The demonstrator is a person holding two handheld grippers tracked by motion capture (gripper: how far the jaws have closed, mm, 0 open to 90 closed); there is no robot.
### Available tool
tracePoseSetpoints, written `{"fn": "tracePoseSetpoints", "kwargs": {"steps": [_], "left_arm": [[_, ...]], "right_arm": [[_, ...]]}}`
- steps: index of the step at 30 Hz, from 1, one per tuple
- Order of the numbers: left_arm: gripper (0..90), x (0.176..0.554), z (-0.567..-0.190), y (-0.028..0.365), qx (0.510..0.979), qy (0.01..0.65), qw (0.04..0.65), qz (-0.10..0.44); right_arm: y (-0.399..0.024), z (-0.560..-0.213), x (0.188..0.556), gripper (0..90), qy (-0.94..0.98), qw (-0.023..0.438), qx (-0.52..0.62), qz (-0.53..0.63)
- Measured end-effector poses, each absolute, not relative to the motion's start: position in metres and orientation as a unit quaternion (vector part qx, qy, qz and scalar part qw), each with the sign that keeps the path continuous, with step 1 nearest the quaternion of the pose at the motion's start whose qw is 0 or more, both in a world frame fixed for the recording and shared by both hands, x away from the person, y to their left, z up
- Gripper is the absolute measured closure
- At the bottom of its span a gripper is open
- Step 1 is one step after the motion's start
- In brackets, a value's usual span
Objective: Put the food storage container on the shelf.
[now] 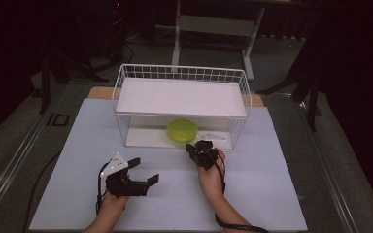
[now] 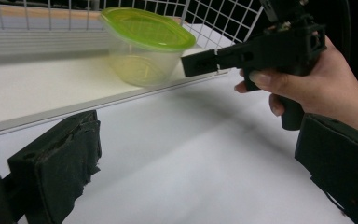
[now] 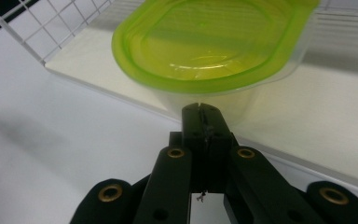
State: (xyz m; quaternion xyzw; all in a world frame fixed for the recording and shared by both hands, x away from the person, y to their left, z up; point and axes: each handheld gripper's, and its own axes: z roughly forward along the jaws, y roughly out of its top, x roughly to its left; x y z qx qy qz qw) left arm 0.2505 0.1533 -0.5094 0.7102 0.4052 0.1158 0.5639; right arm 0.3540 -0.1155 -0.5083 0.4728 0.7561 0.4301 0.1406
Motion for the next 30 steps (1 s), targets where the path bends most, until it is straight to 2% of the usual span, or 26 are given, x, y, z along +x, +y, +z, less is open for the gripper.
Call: {"fn": "tracePoseSetpoints", "kwargs": {"steps": [22, 30], "left_arm": [[1.3, 0.247, -0.507, 0.15, 0.712, 0.391, 0.571, 0.121], [1.2, 0.243, -0.506, 0.147, 0.713, 0.387, 0.571, 0.124]], "right_arm": [[-0.094, -0.512, 0.393, 88.2, 0.746, 0.134, 0.497, 0.423], [-0.096, -0.508, 0.376, 82.5, 0.762, 0.137, 0.47, 0.424]]}}
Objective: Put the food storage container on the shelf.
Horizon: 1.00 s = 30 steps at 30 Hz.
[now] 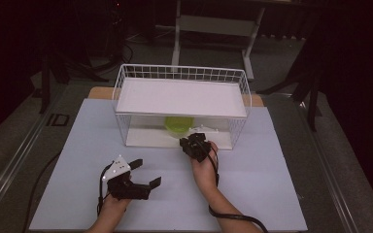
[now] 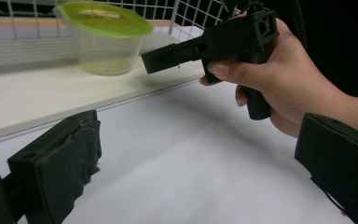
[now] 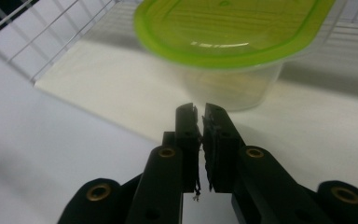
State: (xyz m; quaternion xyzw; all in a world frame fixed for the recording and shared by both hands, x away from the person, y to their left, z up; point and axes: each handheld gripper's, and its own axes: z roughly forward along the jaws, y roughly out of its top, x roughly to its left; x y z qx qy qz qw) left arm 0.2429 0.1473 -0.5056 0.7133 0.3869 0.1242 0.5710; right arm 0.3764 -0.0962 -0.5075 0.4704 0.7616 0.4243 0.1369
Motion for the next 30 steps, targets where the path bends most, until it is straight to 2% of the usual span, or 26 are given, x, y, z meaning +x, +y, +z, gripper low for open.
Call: {"fn": "tracePoseSetpoints", "kwargs": {"steps": [4, 6, 8, 15, 19, 21, 30], "left_arm": [[1.3, 0.24, -0.503, 0.142, 0.719, 0.37, 0.574, 0.126], [1.3, 0.239, -0.504, 0.141, 0.719, 0.365, 0.575, 0.136], [1.3, 0.238, -0.503, 0.14, 0.719, 0.359, 0.579, 0.139], [1.3, 0.239, -0.503, 0.137, 0.728, 0.352, 0.576, 0.116], [1.2, 0.239, -0.5, 0.135, 0.732, 0.347, 0.577, 0.103], [1.3, 0.239, -0.497, 0.136, 0.739, 0.343, 0.57, 0.107], [1.3, 0.23, -0.485, 0.151, 0.743, 0.334, 0.568, 0.115]], "right_arm": [[-0.101, -0.503, 0.368, 78.1, 0.76, 0.137, 0.469, 0.429], [-0.103, -0.501, 0.36, 70.0, 0.761, 0.143, 0.46, 0.434], [-0.106, -0.5, 0.353, 67.4, 0.762, 0.141, 0.454, 0.439], [-0.121, -0.494, 0.325, 33.4, 0.769, 0.128, 0.42, 0.465], [-0.131, -0.489, 0.314, 19.3, 0.77, 0.119, 0.403, 0.48], [-0.137, -0.487, 0.309, 17.8, 0.768, 0.113, 0.396, 0.491], [-0.16, -0.48, 0.285, 16.1, 0.777, 0.137, 0.369, 0.49]]}}
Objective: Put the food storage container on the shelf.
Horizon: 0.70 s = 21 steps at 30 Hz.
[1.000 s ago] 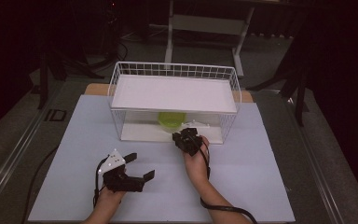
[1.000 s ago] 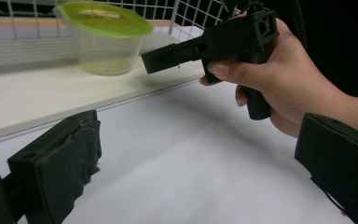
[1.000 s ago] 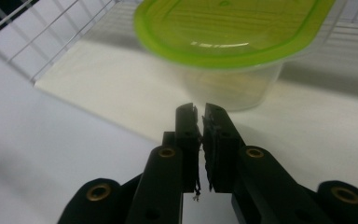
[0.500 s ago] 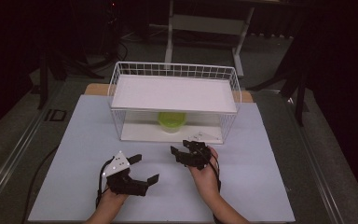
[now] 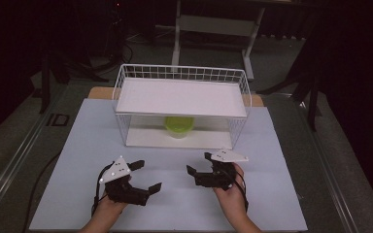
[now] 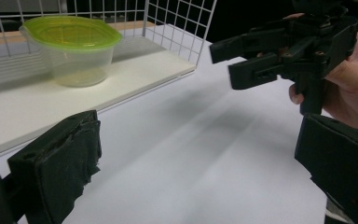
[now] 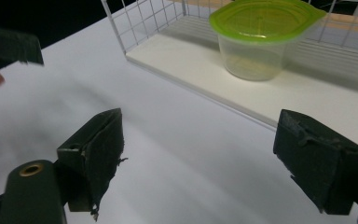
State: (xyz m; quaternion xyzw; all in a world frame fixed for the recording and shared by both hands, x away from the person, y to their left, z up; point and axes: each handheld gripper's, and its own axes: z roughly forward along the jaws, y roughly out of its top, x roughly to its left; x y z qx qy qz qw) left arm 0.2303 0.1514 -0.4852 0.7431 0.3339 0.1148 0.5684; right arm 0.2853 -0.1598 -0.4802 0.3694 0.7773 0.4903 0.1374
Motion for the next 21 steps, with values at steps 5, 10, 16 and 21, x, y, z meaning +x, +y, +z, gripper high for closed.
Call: {"fn": "tracePoseSetpoints", "kwargs": {"steps": [5, 10, 16, 21], "left_arm": [[1.3, 0.222, -0.485, 0.16, 0.753, 0.326, 0.56, 0.116], [1.3, 0.218, -0.486, 0.171, 0.754, 0.326, 0.557, 0.12], [1.3, 0.212, -0.491, 0.186, 0.749, 0.345, 0.553, 0.117], [1.2, 0.209, -0.496, 0.196, 0.749, 0.352, 0.549, 0.116]], "right_arm": [[-0.173, -0.483, 0.274, 16.1, 0.777, 0.134, 0.371, 0.49], [-0.182, -0.481, 0.264, 16.1, 0.778, 0.131, 0.366, 0.493], [-0.192, -0.478, 0.252, 16.1, 0.784, 0.134, 0.358, 0.489], [-0.202, -0.481, 0.247, 16.1, 0.783, 0.126, 0.356, 0.494]]}}
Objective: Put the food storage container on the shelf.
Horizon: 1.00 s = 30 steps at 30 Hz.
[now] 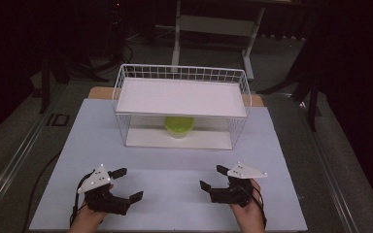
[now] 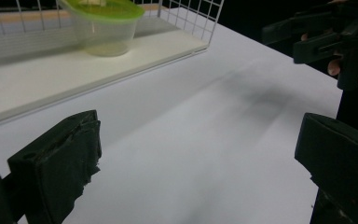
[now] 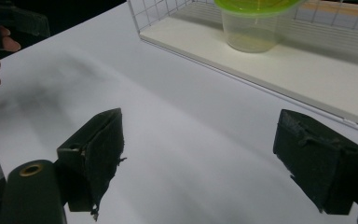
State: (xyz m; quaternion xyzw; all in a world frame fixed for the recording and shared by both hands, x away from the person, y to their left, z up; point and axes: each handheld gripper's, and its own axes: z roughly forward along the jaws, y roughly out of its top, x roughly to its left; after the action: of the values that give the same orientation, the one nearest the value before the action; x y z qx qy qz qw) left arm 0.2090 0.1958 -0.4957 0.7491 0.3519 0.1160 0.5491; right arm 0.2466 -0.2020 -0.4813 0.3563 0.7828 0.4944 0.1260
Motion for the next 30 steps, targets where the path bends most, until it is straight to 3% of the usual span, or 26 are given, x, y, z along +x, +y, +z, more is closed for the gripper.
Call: {"fn": "tracePoseSetpoints", "kwargs": {"steps": [16, 30], "left_arm": [[1.3, 0.204, -0.499, 0.214, 0.768, 0.328, 0.54, 0.105], [1.3, 0.204, -0.5, 0.227, 0.748, 0.333, 0.562, 0.113]], "right_arm": [[-0.23, -0.479, 0.236, 16.1, 0.782, 0.14, 0.356, 0.492], [-0.243, -0.486, 0.238, 16.1, 0.779, 0.142, 0.353, 0.499]]}}
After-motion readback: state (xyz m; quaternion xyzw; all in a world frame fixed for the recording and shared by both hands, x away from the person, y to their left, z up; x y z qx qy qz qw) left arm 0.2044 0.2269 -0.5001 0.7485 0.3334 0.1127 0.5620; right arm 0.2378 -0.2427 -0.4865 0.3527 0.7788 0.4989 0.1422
